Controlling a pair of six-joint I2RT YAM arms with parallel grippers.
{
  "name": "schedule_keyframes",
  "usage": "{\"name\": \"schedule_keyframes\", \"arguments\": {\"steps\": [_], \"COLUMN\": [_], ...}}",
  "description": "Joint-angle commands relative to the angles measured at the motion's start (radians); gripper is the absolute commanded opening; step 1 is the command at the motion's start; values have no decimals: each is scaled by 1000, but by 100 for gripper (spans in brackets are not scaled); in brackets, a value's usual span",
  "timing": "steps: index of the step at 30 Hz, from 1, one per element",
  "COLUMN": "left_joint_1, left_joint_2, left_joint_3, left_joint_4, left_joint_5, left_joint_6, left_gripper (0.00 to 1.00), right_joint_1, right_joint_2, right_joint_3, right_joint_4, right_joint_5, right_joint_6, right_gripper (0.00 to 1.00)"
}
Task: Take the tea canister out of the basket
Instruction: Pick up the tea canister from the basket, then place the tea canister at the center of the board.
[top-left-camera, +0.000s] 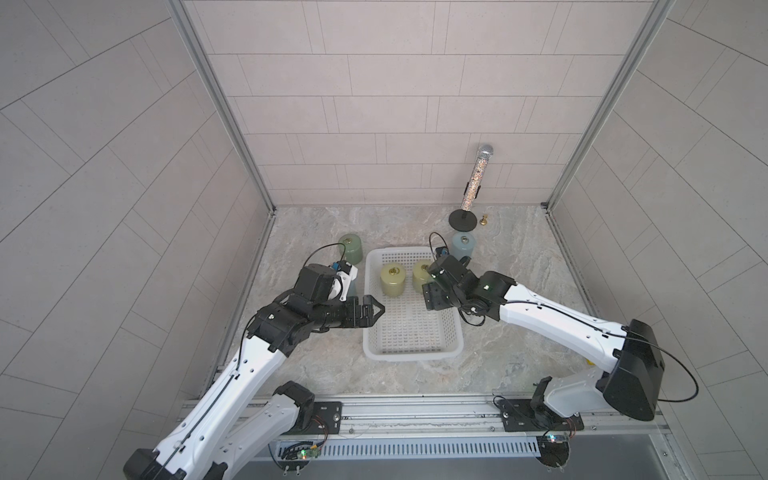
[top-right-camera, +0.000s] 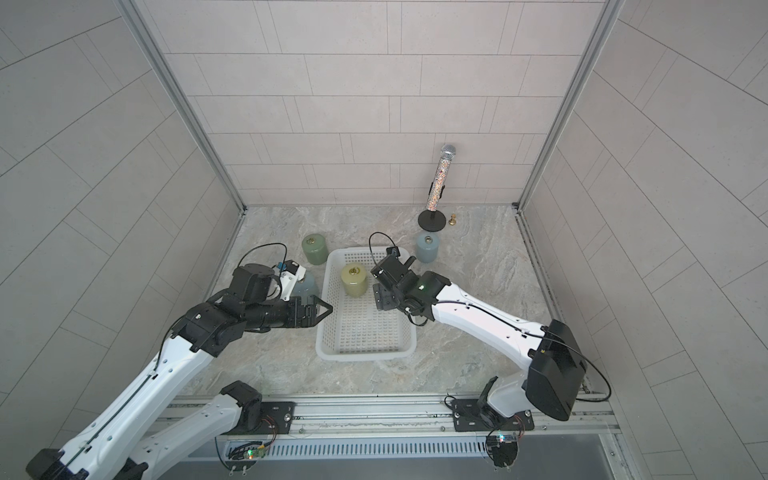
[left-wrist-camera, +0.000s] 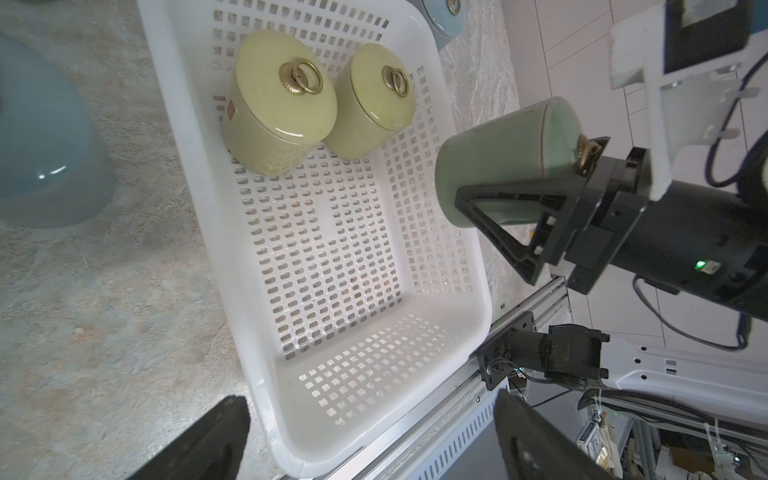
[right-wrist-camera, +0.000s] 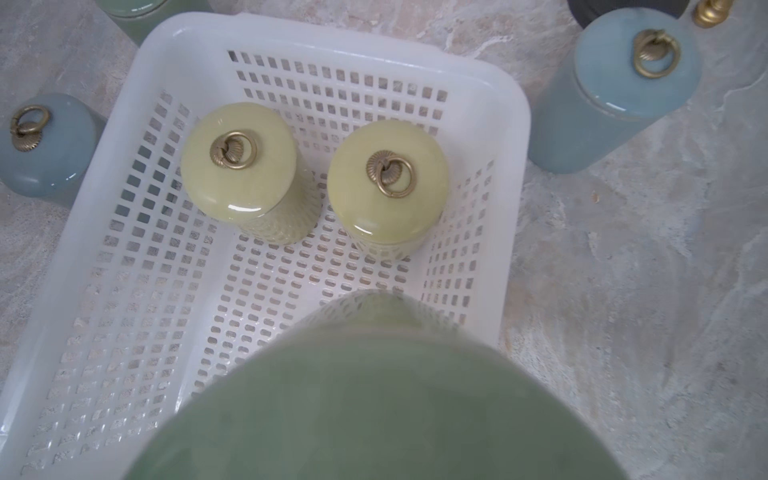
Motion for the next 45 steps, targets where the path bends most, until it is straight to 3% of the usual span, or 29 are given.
{"name": "schedule_keyframes", "arguments": {"steps": [1, 10, 18, 32, 45], "left_joint_1": [-36, -142, -158, -157, -158], "left_joint_2": [26, 116, 151, 142, 139], "left_joint_3": [40, 78, 102, 113, 122], "left_joint_4": [46, 86, 86, 44, 23], "left_joint_5": [-6, -71, -109, -143, -155], "left_joint_6": [12, 8, 7, 9, 19], "left_gripper": [100, 100, 100, 100, 100], "right_joint_1": [-50, -272, -433, -501, -505], "right_joint_2": [-73, -122, 5, 281, 385], "right_joint_3": [39, -39, -91, -66, -30], "right_joint_4": [-46, -24, 110, 246, 274], "right_joint_5": [44, -35, -131, -167, -165], "right_joint_6": [-24, -73, -68, -82, -92], "right_gripper": [72, 72, 72, 73, 74]}}
